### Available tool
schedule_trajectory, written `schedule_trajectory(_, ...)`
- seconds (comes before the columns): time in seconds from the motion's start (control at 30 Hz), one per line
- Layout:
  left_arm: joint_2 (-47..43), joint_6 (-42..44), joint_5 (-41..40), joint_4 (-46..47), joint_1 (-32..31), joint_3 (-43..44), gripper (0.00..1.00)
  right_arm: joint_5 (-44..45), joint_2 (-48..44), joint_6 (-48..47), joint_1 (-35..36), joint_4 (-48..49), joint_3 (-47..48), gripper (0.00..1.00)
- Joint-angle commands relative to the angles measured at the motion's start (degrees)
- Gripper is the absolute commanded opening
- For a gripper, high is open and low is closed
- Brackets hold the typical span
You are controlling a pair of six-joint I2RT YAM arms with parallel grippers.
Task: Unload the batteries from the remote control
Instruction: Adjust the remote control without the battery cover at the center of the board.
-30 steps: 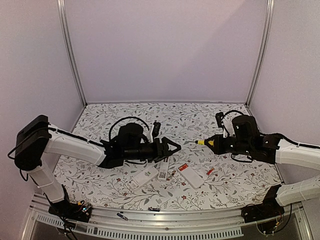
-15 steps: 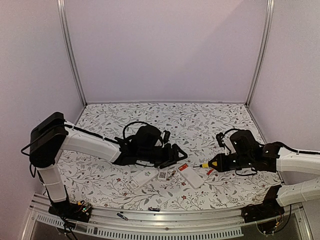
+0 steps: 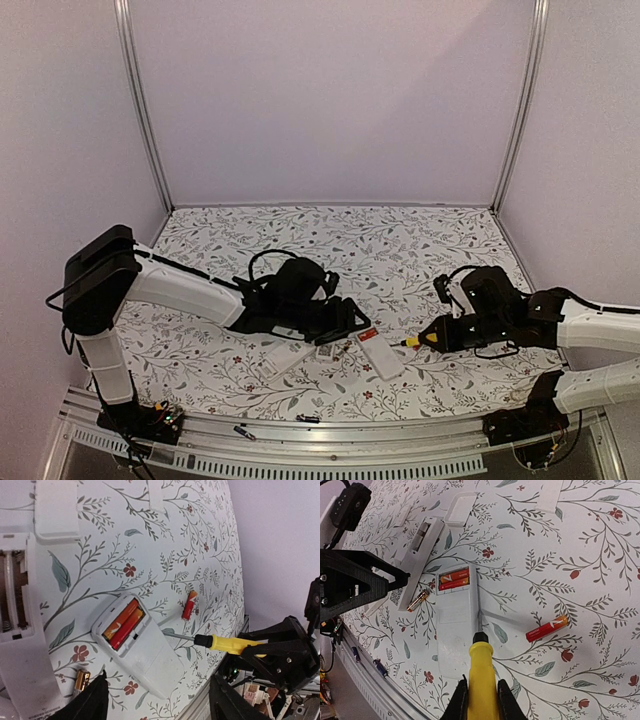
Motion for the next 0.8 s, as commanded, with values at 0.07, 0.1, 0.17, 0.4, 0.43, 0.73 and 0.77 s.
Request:
schedule_trajectory(0.07, 1.0, 1.9, 0.7, -1.2, -1.1, 0.5, 0.68, -2.9, -1.9, 2.3, 1.4, -1.9, -1.6, 0.0)
schedule_trajectory(0.1, 1.1, 2.1, 0.9, -1.2, -1.0, 0.5, 0.68, -3.3, -1.9, 2.5, 1.6, -1.7, -1.7, 0.0)
schedule_trajectory(0.17, 1.0, 2.8, 1.2, -1.2, -1.0, 0.5, 0.68, -4.2, -1.9, 2.9, 2.3, -1.2, -1.7, 0.0)
schedule_trajectory(0.4, 1.0, 6.0, 2.4, -2.6, -1.2, 1.0, 0.68, -8.7, -2.1, 3.5, 4.1, 3.6, -2.2, 0.0)
schedule_trajectory(0.43, 0.8, 6.7, 2.3, -3.4, -1.2, 1.1, 0.68, -9.3, -2.0, 3.6, 4.3, 4.6, -2.2, 0.0)
schedule_trajectory(0.73, -2.4, 18.3, -0.3, -10.9, -2.3, 0.9, 0.7, 3.2, -4.6, 5.9, 4.7, -3.6, 1.5, 0.0)
schedule_trajectory(0.77, -2.6, 19.9, -1.0, -11.7, -2.6, 1.0, 0.7, 5.4, -5.3, 5.8, 4.6, -4.5, 2.0, 0.0)
